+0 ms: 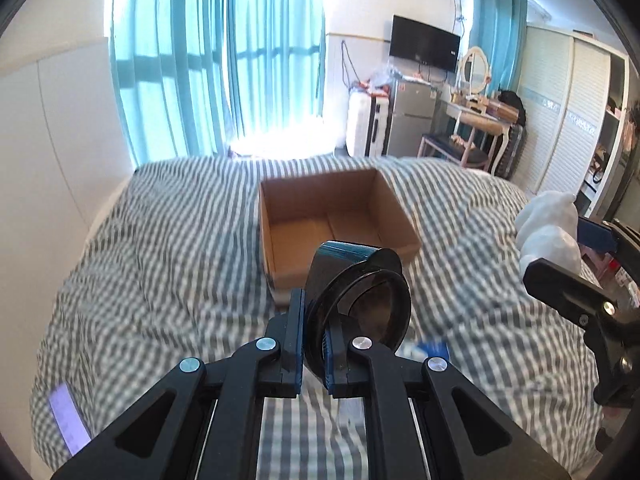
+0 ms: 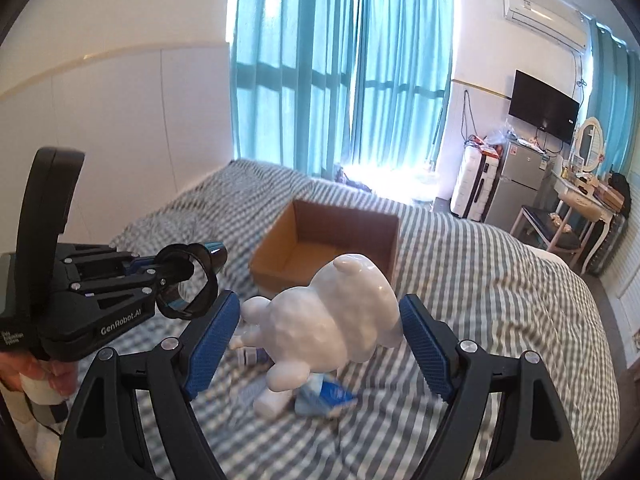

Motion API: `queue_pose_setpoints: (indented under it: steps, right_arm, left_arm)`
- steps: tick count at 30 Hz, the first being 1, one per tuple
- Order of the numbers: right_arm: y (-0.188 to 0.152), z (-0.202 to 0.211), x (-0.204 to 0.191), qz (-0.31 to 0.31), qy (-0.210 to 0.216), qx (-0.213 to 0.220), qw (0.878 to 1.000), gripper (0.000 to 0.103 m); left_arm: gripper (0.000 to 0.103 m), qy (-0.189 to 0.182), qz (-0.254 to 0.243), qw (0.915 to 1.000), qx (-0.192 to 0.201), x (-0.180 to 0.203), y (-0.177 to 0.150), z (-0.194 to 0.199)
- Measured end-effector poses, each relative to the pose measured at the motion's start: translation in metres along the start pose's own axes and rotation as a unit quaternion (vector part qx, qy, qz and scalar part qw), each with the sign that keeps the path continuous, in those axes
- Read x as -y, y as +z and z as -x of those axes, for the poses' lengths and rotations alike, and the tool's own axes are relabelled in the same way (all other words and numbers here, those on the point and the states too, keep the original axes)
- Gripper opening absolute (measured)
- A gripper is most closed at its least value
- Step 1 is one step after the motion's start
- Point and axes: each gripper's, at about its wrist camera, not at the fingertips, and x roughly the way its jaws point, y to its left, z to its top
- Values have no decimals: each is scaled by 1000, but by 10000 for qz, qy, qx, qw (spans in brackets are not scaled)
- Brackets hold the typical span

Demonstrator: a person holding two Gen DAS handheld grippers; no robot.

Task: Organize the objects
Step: 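Carry both objects into the cardboard box and open both tools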

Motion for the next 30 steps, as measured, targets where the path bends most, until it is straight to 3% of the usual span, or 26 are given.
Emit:
queue_pose_setpoints:
  steps: [8,15,22,30]
  right_arm:
    - [61,-55,22,-236,74,106,9996,82]
    - [99,-136,46,-524,119,-69,9985,82]
    - [97,-222,68,-566,66,-537,9969,82]
    - [73,-284,77,-531,150,-904,9944,82]
  left_arm:
    - [7,5,-113,9998,133,-7,52,-38]
    - [7,64,-77,9999,48,-15,79,-98]
    - [7,-98,53,9998,-173,-17,80,-163]
    - [7,-257,111,9985,-472,-19,71,-217]
